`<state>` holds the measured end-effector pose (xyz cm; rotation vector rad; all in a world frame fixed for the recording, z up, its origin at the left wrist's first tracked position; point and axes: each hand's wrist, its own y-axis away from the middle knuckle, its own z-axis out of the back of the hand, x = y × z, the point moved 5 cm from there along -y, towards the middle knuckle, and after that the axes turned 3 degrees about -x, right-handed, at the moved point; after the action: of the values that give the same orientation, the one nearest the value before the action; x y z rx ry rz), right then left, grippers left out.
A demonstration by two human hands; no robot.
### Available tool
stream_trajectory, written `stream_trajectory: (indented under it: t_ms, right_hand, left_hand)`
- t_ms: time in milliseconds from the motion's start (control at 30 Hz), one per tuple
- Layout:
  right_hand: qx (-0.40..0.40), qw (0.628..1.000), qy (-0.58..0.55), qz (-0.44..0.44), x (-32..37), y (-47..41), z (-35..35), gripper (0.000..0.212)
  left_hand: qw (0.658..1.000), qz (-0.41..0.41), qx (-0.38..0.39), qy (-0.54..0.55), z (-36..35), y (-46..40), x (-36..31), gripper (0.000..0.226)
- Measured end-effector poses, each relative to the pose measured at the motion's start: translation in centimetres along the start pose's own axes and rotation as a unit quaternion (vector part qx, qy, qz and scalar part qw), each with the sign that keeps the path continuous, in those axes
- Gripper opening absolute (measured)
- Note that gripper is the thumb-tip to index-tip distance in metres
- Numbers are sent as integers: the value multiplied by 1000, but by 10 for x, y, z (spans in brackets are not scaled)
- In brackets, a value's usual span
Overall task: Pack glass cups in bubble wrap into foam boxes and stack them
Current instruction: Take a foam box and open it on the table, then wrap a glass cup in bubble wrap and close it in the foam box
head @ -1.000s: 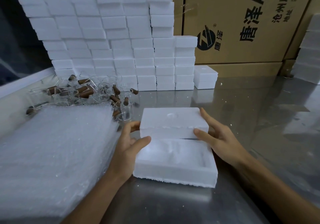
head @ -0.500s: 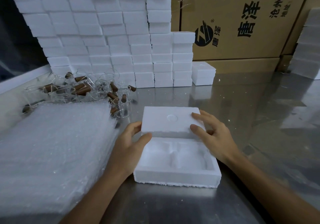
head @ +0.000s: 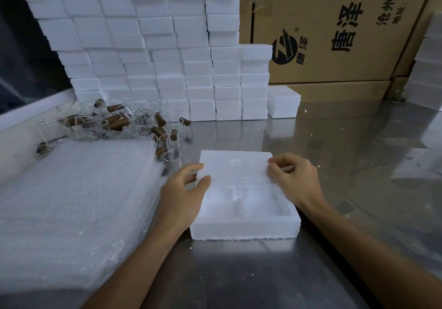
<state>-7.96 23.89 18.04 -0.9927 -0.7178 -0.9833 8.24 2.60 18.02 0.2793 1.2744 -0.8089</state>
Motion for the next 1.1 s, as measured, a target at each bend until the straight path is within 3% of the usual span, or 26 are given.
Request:
stream_trajectory:
  t_ms: [167, 367, 600, 800, 933, 1100]
  right_hand:
    - [32, 999, -6, -15, 5, -21, -20, 12]
    - [24, 996, -73, -43, 4, -20, -23, 6]
    - [30, 997, -52, -41, 5, -19, -20, 7]
    - [46, 982, 157, 97, 36, -21, -19, 10]
    - [115, 952, 246, 139, 58, -22, -39, 30]
    - [211, 953, 158, 150, 98, -39, -90, 10]
  left_hand:
    - [997, 13, -70, 1, 6, -17, 3, 14]
    - [997, 13, -78, 6, 8, -22, 8, 7]
    - [998, 18, -57, -5, 10, -19, 7, 12]
    - [998, -13, 42, -36, 4, -22, 3, 26]
    - [998, -17, 37, -52, 4, -24, 2, 23]
    - [998, -16, 25, -60, 3, -25, 3, 19]
